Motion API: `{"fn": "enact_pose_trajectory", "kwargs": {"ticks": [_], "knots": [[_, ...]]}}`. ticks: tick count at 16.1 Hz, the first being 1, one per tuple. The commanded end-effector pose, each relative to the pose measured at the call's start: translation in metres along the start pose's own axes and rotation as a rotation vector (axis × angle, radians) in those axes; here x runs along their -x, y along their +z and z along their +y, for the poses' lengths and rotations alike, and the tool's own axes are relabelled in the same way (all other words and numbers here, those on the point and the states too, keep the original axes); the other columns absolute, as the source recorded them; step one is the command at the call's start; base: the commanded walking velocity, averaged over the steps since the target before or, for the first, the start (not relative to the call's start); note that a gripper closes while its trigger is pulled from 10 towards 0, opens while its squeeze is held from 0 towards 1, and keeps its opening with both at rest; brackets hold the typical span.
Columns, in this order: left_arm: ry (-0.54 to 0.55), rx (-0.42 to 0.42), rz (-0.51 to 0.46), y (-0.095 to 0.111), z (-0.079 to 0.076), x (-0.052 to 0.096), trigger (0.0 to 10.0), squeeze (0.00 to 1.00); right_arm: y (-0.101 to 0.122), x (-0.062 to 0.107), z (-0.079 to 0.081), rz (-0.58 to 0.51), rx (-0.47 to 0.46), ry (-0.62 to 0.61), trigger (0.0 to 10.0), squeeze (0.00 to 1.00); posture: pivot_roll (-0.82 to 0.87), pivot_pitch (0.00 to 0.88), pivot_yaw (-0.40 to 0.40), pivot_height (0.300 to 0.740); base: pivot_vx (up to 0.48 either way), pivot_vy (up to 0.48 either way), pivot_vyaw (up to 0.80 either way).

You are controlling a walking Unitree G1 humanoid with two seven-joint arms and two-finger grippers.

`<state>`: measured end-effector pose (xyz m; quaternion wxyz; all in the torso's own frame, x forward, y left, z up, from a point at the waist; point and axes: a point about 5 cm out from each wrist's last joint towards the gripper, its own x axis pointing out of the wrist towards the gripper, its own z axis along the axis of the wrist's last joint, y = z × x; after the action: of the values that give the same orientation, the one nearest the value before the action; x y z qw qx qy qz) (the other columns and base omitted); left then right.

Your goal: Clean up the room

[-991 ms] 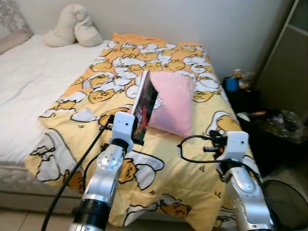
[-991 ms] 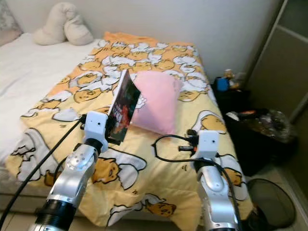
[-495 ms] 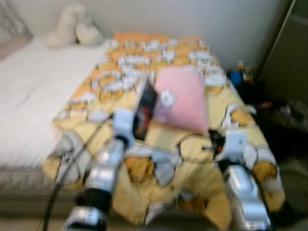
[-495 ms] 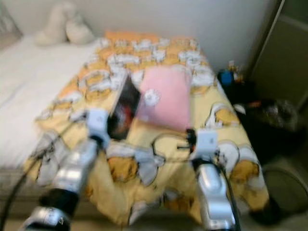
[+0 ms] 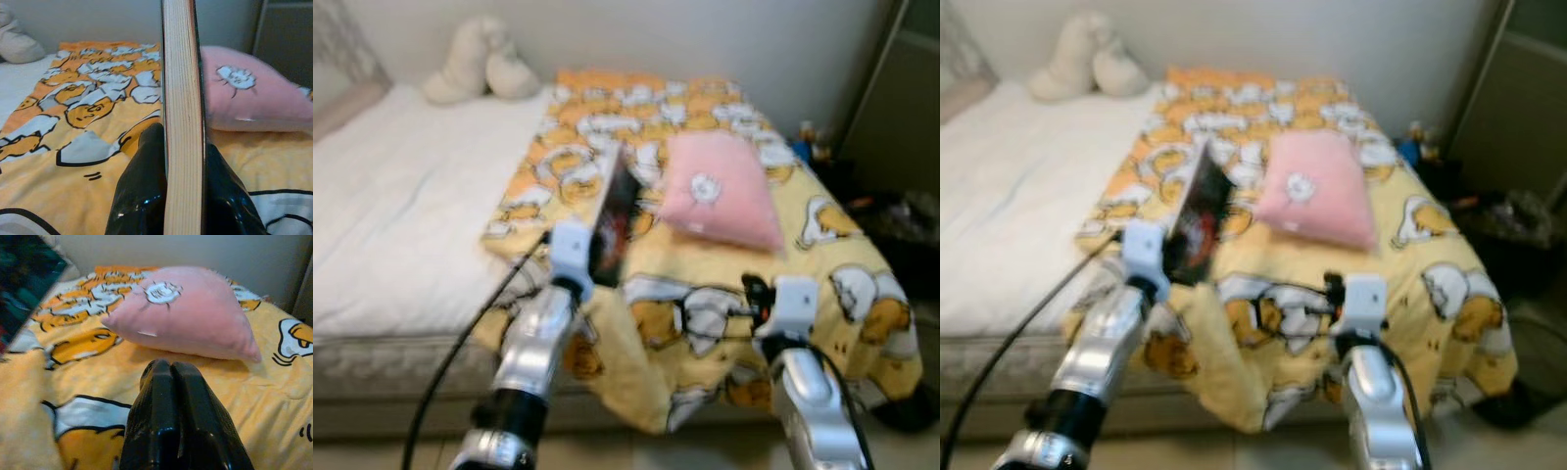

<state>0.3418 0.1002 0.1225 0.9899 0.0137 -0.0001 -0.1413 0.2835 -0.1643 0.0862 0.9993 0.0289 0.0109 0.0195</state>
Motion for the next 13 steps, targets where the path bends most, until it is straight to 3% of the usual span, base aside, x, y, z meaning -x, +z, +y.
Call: {"fn": "enact_pose_trajectory", "kwargs": {"ticks": [1, 4, 13], "knots": [[0.027, -0.016, -0.073, 0.018, 0.006, -0.003, 10.0, 0.00, 0.005, -0.002, 0.006, -0.023, 0.004, 0.017, 10.0, 0.00, -0.08, 0.000, 0.020, 0.740, 0.000, 0.480, 0.00], [0.049, -0.016, -0.044, 0.007, 0.005, 0.003, 10.0, 0.00, 0.003, 0.002, 0.003, -0.010, 0.014, 0.024, 10.0, 0.00, -0.08, 0.000, 0.009, 0.740, 0.000, 0.480, 0.00], [0.081, -0.032, -0.028, 0.003, 0.018, 0.004, 10.0, 0.00, 0.000, 0.005, 0.006, 0.001, 0.011, 0.032, 10.0, 0.00, -0.07, 0.000, 0.007, 0.740, 0.000, 0.480, 0.00]]}}
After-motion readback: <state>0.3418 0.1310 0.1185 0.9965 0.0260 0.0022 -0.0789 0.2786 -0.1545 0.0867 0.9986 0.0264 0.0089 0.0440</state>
